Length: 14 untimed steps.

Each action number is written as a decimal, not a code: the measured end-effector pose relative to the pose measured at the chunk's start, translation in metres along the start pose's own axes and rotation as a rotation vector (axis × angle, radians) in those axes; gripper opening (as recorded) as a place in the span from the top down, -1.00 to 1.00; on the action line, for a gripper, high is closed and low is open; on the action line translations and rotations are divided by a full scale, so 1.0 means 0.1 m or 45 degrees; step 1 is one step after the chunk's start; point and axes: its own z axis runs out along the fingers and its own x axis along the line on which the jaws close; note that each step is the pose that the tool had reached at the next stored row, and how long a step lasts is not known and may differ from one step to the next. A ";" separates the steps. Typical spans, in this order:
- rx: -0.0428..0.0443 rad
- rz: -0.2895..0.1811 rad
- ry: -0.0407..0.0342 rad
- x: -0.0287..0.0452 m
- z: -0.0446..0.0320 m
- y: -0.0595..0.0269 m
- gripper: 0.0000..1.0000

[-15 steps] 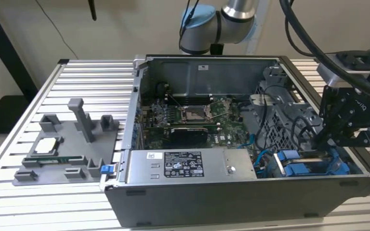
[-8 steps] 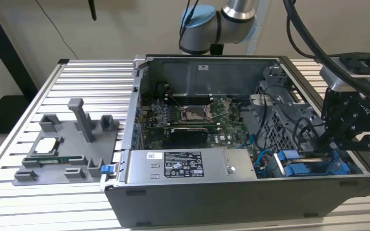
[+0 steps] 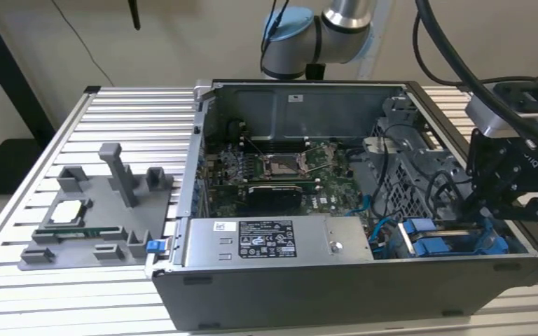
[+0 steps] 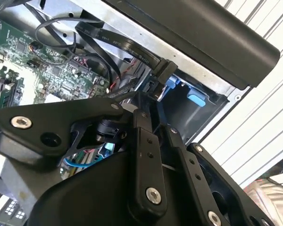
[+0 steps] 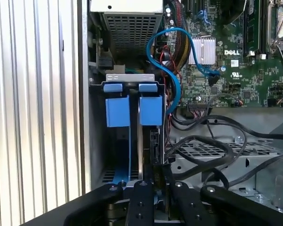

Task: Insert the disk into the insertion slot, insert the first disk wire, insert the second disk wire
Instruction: 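Insert the second disk wire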

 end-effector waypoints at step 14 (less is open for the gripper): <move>0.019 -0.019 -0.0111 -0.004 0.035 -0.001 1.00</move>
